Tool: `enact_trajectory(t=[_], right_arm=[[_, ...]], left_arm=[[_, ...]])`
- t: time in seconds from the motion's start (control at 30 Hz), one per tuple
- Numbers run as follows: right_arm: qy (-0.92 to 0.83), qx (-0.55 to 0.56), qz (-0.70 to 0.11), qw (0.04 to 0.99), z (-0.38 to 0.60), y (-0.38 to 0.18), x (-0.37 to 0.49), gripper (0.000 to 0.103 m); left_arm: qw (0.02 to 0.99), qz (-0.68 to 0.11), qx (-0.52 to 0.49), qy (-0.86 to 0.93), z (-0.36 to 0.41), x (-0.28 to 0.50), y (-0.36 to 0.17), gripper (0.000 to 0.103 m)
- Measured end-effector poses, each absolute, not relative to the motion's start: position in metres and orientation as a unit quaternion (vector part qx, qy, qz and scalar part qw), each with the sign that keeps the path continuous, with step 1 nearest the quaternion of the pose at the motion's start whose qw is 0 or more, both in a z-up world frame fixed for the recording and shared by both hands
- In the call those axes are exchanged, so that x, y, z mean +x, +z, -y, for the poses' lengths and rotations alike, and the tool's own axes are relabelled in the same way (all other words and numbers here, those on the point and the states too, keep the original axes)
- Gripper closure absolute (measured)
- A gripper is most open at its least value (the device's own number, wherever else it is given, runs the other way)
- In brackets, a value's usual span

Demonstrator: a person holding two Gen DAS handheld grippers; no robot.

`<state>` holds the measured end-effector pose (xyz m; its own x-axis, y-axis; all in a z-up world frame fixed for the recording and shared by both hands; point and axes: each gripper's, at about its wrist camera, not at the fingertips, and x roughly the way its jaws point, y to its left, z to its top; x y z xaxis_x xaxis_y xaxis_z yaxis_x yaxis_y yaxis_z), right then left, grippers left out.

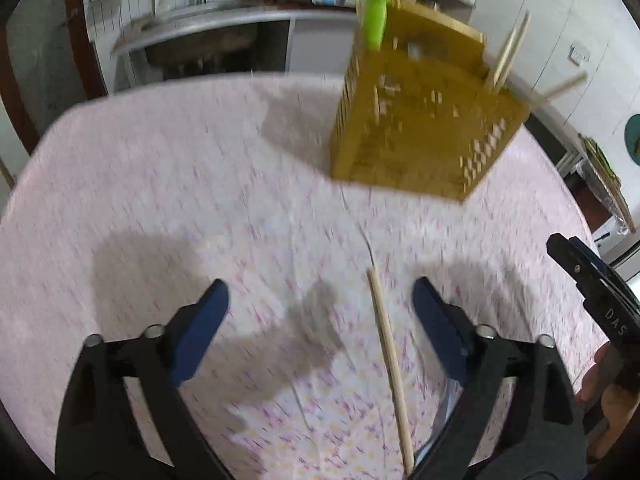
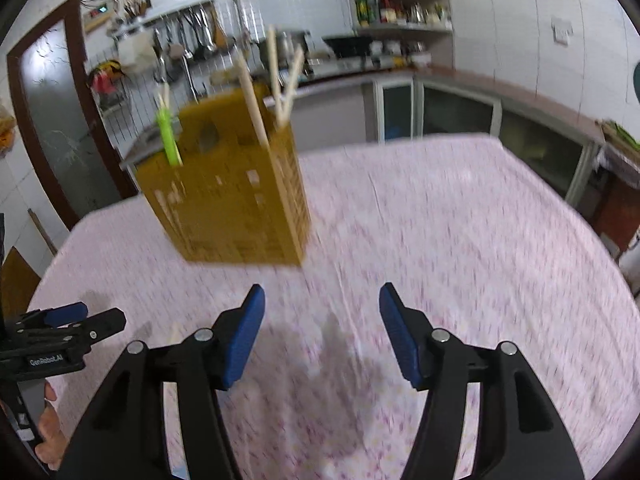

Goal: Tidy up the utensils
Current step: 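Open both grippers and return them over the remaining utensils, then grasp a chopstick with the left gripper while the right gripper grasps the light blue spoon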

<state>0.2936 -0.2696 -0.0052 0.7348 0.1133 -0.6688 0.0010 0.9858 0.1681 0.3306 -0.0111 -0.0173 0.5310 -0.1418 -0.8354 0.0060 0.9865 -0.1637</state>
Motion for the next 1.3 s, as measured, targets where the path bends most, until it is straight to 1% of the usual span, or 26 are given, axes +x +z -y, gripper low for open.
enact_trajectory(t=[0.07, 0.1, 0.27, 0.33, 0.57, 0.6, 0.63, 0.67, 0.73, 0.93, 1.1, 1.17, 1.3], right_arm=[[0.029, 0.08, -0.375, 0.923, 0.272, -0.016, 0.29, 0.044], [0.028, 0.079, -0.38, 0.921, 0.273, -0.02, 0.287, 0.044], [0.025, 0.08, -0.394, 0.915, 0.276, -0.033, 0.28, 0.044], [0.026, 0.078, -0.396, 0.914, 0.274, -0.034, 0.281, 0.044], [0.029, 0.075, -0.404, 0.911, 0.268, -0.039, 0.276, 0.044], [0.029, 0.075, -0.406, 0.91, 0.267, -0.039, 0.276, 0.044], [0.03, 0.075, -0.409, 0.909, 0.265, -0.04, 0.276, 0.044], [0.031, 0.073, -0.412, 0.908, 0.262, -0.041, 0.276, 0.044], [0.035, 0.069, -0.415, 0.906, 0.255, -0.042, 0.276, 0.044], [0.056, 0.068, -0.431, 0.898, 0.232, -0.044, 0.279, 0.044], [0.066, 0.067, -0.442, 0.892, 0.214, -0.044, 0.282, 0.045], [0.068, 0.061, -0.452, 0.887, 0.204, -0.046, 0.284, 0.05], [0.065, 0.053, -0.477, 0.875, 0.189, -0.054, 0.289, 0.066]], left_arm=[[0.862, -0.498, -0.075, -0.046, 0.016, 0.328, -0.028, 0.03], [0.858, -0.506, -0.074, -0.048, 0.02, 0.326, -0.033, 0.033], [0.851, -0.518, -0.07, -0.057, 0.036, 0.323, -0.042, 0.054], [0.846, -0.524, -0.069, -0.065, 0.042, 0.322, -0.046, 0.058], [0.851, -0.522, -0.039, -0.052, 0.058, 0.326, -0.053, 0.078], [0.853, -0.519, -0.031, -0.05, 0.061, 0.328, -0.054, 0.079], [0.855, -0.517, -0.024, -0.048, 0.063, 0.328, -0.055, 0.083], [0.856, -0.514, -0.017, -0.045, 0.064, 0.328, -0.056, 0.089], [0.858, -0.512, -0.012, -0.047, 0.063, 0.331, -0.054, 0.093], [0.857, -0.512, -0.011, -0.061, 0.046, 0.332, -0.052, 0.098], [0.858, -0.51, -0.005, -0.06, 0.025, 0.328, -0.051, 0.098], [0.859, -0.51, -0.007, -0.056, 0.015, 0.329, -0.052, 0.098], [0.858, -0.51, -0.021, -0.052, -0.003, 0.325, -0.05, 0.098]])
